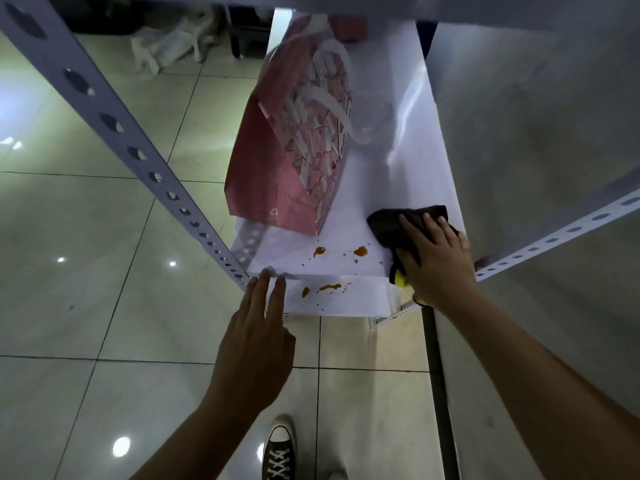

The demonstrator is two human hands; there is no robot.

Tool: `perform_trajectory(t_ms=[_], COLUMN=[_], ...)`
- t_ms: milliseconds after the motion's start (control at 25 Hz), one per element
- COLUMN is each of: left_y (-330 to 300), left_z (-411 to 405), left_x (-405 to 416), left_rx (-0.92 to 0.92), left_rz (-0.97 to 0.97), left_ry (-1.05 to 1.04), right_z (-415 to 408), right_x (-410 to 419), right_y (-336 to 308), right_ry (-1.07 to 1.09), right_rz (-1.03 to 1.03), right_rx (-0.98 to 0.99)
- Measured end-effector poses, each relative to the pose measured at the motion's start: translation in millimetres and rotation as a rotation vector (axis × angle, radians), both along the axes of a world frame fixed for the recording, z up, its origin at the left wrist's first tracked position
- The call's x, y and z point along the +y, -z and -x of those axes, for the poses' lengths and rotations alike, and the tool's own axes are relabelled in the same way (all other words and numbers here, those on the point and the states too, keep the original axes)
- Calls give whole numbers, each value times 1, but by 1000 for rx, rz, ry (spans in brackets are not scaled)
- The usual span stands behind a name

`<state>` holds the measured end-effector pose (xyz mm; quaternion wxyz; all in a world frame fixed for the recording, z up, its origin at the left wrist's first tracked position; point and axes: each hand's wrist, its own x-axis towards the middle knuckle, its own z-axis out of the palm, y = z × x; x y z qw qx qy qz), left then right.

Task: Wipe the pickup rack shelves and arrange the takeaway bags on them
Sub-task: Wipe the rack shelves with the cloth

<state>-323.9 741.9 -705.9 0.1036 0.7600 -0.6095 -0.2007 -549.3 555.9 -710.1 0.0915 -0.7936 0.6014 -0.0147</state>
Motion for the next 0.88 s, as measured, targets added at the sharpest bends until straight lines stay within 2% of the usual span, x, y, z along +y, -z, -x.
perform_trajectory(t_ms=[80,280,440,760,880], left_y=[9,13,13,15,15], left_z=[-6,-15,-21,-13,-13], left_x=[-3,0,2,2,2], left_rx=[-17,6,-14,-44,-58], left_rz=[-18,-26,-54,-72,-83], left_ry=[7,19,47,30,24], right_z=[-2,-25,-44,-82,-78], right_x=[-3,40,45,54,69], right_y=[16,28,33,32,33], right_ry=[5,-309,-400,-239,-276], right_rz=[-30,108,128,127,132], right_rx=[10,-155,-113,-102,-153])
